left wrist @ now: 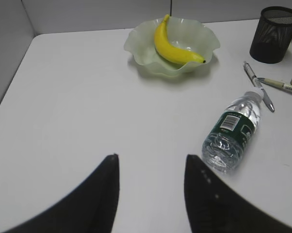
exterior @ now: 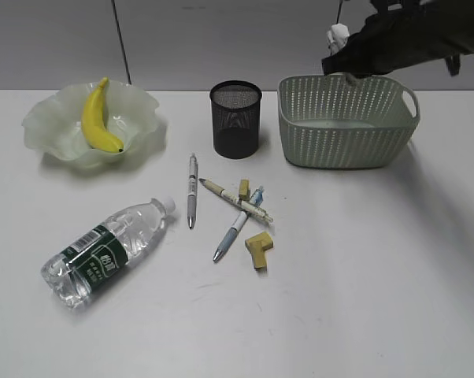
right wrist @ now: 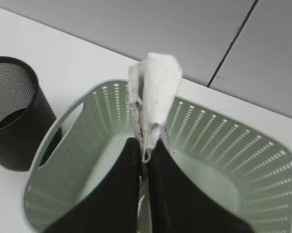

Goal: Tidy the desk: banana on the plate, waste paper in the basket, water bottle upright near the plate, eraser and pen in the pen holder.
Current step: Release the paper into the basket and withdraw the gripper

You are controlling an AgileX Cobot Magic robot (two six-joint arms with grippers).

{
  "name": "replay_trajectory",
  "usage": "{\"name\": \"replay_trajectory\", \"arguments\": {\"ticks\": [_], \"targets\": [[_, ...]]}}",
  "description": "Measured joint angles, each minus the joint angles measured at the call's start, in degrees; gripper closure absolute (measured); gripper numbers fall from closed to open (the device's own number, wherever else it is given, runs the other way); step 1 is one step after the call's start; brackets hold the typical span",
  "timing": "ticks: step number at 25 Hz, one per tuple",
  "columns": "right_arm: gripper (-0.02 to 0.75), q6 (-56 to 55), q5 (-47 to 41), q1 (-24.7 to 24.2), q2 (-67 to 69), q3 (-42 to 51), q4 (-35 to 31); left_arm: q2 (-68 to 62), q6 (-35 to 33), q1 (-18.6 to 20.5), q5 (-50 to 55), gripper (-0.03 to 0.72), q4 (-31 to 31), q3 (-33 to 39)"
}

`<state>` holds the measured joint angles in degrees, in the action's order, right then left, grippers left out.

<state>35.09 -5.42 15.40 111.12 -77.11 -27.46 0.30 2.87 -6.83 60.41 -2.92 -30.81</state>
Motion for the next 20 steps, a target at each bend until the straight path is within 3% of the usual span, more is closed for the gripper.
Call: {"name": "replay_trajectory", "arguments": {"ticks": [4, 9, 11, 14, 20], "targets": [[0.647, -0.1, 2.7, 0.0, 3.9, 0.0, -0.8, 0.0, 0.0, 0.0, 0.0, 0.357, 0.0, 0.0], [0.307, -0.1, 3.3, 0.0, 5.7, 0.0, -5.0, 0.0, 0.0, 0.0, 0.0, 0.357, 0.0, 0.0], [0.205, -0.1, 3.5, 0.0, 5.6, 0.0, -6.4, 0.0, 0.0, 0.0, 0.0, 0.357, 0.0, 0.0], [0.170, -0.1, -0.3, 0.0, 3.7, 0.0, -6.9, 0.0, 0.0, 0.0, 0.0, 0.357, 0.0, 0.0], [0.166, -1.7, -19.8, 0.0, -5.8, 0.0, -1.1, 0.0, 0.0, 0.0, 0.0, 0.357, 0.0, 0.0]]}}
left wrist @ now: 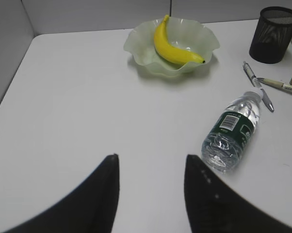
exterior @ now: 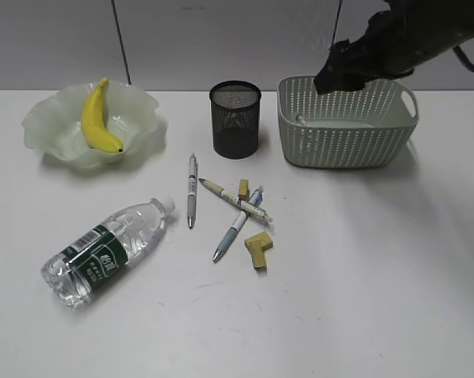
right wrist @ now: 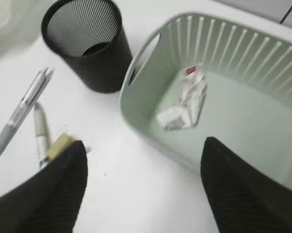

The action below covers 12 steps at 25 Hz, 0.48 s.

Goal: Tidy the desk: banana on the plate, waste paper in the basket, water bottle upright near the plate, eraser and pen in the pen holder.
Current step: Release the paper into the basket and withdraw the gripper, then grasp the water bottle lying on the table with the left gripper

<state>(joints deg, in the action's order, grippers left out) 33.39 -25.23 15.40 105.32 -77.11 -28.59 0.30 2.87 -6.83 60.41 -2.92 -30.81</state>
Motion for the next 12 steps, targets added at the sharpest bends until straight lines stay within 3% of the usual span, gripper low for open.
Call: {"name": "replay_trajectory", "arguments": {"ticks": [6, 12], "targets": [[0.166, -18.6, -19.1, 0.0, -7.9, 0.3, 13.5, 0.0, 0.0, 0.0, 0.0, 0.357, 0.0, 0.0], [0.166, -22.1, -28.4, 0.0, -20.8, 8.5, 16.1, 0.0, 0.0, 0.0, 0.0, 0.357, 0.0, 0.0]]}}
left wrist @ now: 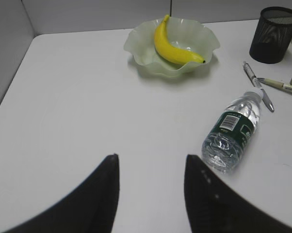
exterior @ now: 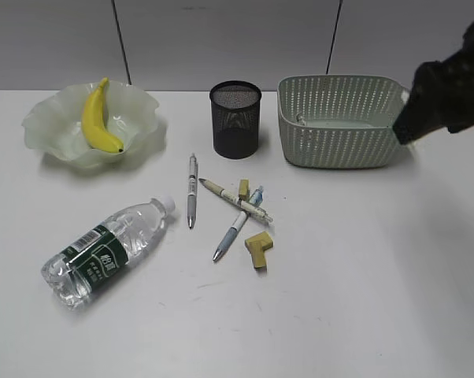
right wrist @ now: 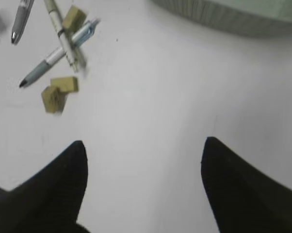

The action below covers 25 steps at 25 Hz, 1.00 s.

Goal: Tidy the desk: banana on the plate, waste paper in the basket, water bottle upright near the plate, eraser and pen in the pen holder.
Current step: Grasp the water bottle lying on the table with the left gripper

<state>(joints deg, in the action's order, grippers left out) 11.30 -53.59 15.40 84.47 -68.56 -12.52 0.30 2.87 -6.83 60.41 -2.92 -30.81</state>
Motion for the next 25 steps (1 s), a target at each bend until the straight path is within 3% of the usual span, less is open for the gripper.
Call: {"name": "replay_trajectory", "arguments": {"ticks": [17, 25], "targets": [[0.166, -2.1, -4.7, 0.0, -56.7, 36.7, 0.8, 0.0, 0.0, 0.0, 0.0, 0.357, 0.0, 0.0], [0.166, -3.9, -5.9, 0.0, -80.0, 39.4, 2.6, 0.0, 0.0, 0.0, 0.0, 0.358, -0.1, 0.0]]}}
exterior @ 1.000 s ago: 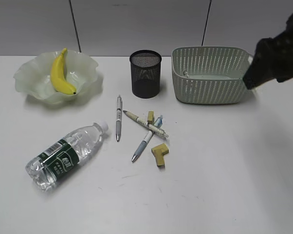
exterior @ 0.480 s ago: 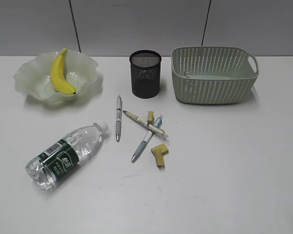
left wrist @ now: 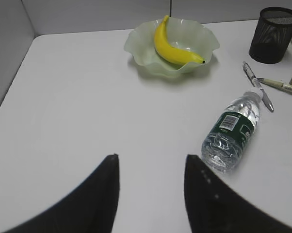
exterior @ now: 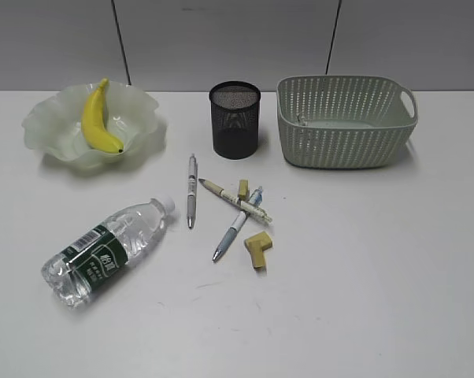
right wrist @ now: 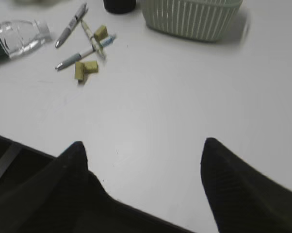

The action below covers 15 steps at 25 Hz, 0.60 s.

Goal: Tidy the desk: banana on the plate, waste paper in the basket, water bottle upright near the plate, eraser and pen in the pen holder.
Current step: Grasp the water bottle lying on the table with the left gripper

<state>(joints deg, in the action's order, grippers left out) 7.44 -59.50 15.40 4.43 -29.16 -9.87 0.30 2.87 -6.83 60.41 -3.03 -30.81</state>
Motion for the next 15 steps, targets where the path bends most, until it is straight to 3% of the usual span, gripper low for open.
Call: {"name": "replay_trajectory", "arguments": {"ticks": [10, 15], "targets": [[0.166, -3.5, -0.2, 0.0, -4.8, 0.0, 3.6, -2.2, -0.1, 0.0, -1.9, 0.365, -0.4, -0.6], [0.166, -3.6, -0.1, 0.0, -4.8, 0.0, 3.8, -12.4, -1.4, 0.0, -13.0, 0.366, 6.1, -1.2]]}}
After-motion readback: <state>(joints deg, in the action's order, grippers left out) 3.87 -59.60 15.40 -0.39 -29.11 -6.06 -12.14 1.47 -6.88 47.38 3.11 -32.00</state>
